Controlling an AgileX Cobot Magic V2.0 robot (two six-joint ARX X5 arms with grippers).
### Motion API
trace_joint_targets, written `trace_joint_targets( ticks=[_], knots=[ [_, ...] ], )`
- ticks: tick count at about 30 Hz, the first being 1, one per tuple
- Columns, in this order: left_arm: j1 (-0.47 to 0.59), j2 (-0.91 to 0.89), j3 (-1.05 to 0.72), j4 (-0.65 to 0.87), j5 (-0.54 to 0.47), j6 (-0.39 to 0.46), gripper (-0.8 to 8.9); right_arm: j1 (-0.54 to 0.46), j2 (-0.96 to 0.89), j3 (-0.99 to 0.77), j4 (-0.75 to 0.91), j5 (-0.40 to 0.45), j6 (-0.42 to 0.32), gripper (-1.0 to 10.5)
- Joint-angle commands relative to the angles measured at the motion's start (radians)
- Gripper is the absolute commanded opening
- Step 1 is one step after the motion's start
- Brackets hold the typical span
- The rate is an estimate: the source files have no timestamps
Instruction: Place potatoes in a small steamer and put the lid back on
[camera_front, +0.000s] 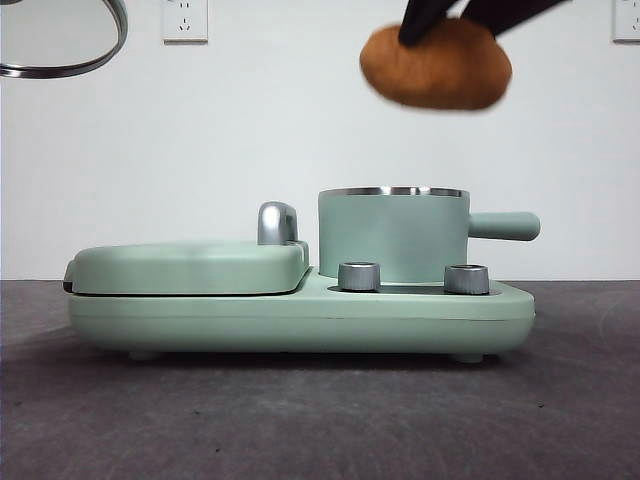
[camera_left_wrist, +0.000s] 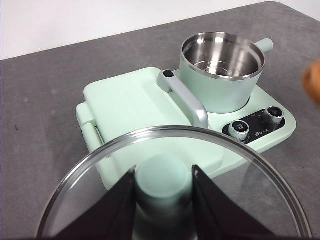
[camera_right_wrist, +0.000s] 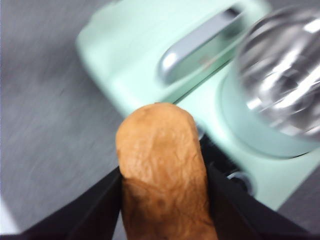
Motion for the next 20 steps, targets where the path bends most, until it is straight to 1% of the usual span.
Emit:
trace_joint_targets(
  ticks=[1, 5, 9, 14, 20],
  knots=[
    [-0.003, 0.000, 0.011, 0.027, -0.003, 0.009, 0.14, -0.047, 0.070, 0.092, -0.014, 0.002, 0.015, 2.1],
    [-0.003, 0.000, 0.011, 0.027, -0.003, 0.009, 0.14, -0.113, 0.188, 0.203, -0.021, -0.002, -0.014, 2.1],
    [-0.003, 0.000, 0.011, 0.027, -0.003, 0.009, 0.14, -0.156, 0.320, 0.306, -0.015, -0.002, -0.053, 2.1],
    [-0.003, 0.000, 0.011, 0.027, -0.003, 0.009, 0.14, -0.190, 0.485, 0.436, -0.010, -0.002, -0.078, 2.1],
    [-0.003, 0.000, 0.011, 0.027, -0.003, 0.006, 0.14, -0.212, 0.642, 0.555, -0.005, -0.005, -0.100, 2.1]
  ],
)
